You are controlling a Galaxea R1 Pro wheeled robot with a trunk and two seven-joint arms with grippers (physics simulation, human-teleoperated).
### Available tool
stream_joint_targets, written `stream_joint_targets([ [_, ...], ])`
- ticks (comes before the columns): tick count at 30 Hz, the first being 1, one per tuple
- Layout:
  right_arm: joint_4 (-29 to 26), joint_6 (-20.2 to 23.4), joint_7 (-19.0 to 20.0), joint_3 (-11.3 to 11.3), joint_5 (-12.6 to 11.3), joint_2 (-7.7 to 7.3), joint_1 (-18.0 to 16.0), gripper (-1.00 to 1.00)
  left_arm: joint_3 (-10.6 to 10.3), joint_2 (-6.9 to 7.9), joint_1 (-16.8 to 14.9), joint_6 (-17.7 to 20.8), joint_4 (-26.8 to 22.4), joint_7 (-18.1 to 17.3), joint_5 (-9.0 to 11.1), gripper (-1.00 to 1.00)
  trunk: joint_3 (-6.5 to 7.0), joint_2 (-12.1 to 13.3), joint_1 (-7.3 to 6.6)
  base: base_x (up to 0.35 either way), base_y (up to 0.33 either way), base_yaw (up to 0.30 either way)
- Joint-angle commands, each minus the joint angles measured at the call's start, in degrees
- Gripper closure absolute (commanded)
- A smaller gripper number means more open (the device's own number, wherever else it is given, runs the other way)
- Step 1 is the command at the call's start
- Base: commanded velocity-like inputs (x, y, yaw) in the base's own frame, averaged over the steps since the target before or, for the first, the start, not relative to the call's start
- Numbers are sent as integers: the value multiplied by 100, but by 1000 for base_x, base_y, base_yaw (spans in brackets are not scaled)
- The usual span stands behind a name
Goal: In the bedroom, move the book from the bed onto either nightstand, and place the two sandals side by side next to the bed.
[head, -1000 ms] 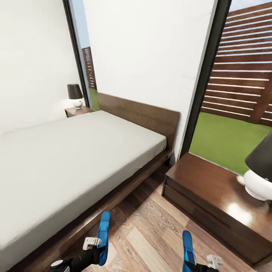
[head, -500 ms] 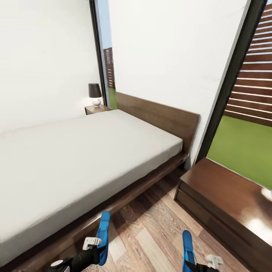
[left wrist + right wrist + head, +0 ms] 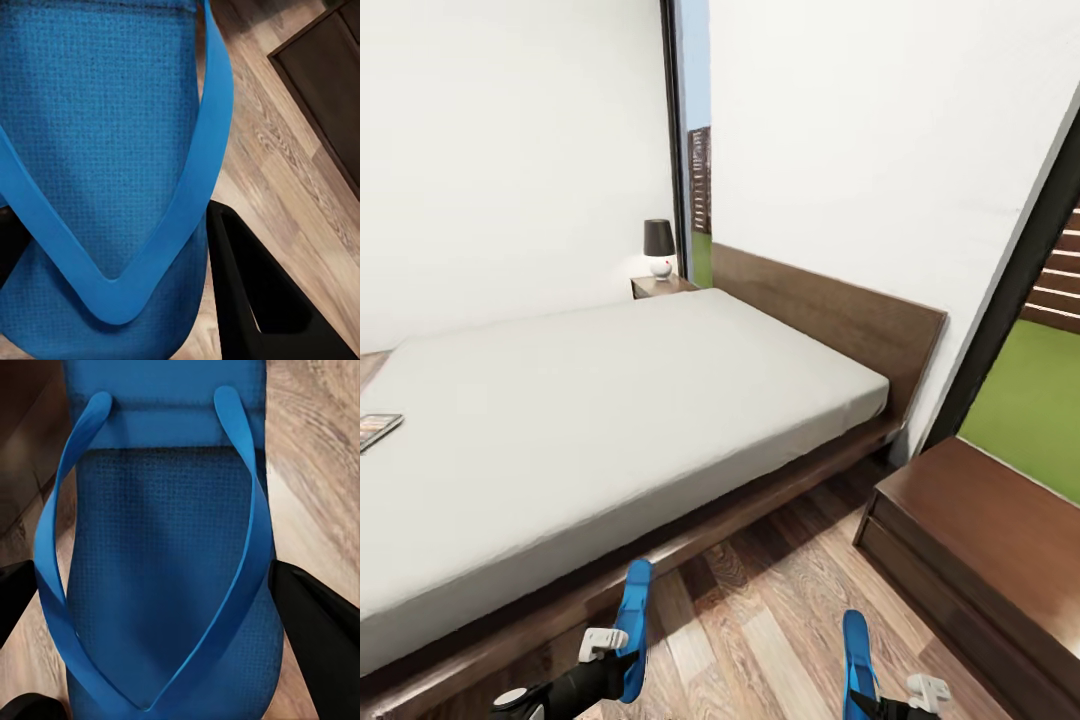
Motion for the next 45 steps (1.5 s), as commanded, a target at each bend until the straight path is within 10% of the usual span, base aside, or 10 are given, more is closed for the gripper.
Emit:
stream_joint_targets([
  [1, 5, -13, 21, 15, -47, -3, -3, 100, 20, -2, -6, -22, 9, -26, -15, 100, -5, -2, -1, 0, 0, 289],
  [45, -1, -15, 21, 15, -45, -3, -3, 100, 20, -4, -6, -22, 9, -26, -15, 100, -5, -2, -1, -38, 0, 260],
])
